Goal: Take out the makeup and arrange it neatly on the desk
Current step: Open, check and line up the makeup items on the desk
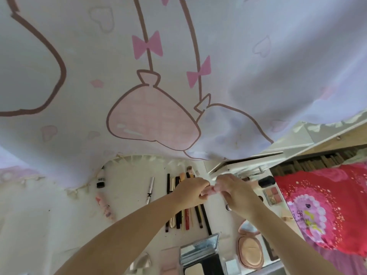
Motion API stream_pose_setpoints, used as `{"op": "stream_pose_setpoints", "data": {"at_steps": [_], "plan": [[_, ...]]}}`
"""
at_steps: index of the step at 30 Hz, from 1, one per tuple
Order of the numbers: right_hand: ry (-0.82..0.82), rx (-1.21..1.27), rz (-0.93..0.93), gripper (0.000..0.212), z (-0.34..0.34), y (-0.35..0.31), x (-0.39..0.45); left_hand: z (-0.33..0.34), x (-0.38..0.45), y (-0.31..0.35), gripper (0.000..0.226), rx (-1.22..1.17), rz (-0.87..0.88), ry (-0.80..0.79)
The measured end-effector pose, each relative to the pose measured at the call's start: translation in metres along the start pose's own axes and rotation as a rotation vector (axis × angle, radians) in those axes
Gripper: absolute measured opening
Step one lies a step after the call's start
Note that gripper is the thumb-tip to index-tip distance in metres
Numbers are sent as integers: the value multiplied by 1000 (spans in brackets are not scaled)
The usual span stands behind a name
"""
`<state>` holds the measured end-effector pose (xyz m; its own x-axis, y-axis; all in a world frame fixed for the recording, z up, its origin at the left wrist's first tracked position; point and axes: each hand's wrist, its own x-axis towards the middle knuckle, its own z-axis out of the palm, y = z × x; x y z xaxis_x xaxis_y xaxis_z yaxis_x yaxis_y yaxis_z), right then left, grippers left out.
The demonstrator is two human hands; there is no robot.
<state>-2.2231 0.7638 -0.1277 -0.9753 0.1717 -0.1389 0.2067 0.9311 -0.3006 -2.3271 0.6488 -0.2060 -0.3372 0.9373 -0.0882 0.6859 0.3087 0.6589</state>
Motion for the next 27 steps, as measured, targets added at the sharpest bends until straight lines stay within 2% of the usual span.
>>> {"op": "stream_pose_setpoints", "data": {"at_steps": [3,5,11,17,21,25,27], "plan": [[39,-206,-87,28,1,-3,9,11,10,-7,21,94,-27,109],[28,-345,-63,30,1,-4,13,18,15,-10,26,152,-46,143],[-34,-570,-25,36,12,-2,20,36,23,-10,28,212,-142,117],[-25,-627,-24,39,17,-5,21,38,26,-9,29,178,-181,113],[26,-649,-16,37,19,-4,23,32,17,-12,38,202,-176,88],[76,-613,53,34,19,-10,24,11,-16,-24,36,202,-151,169],[99,-575,100,32,20,-17,23,-5,-40,-31,31,215,-144,274]]}}
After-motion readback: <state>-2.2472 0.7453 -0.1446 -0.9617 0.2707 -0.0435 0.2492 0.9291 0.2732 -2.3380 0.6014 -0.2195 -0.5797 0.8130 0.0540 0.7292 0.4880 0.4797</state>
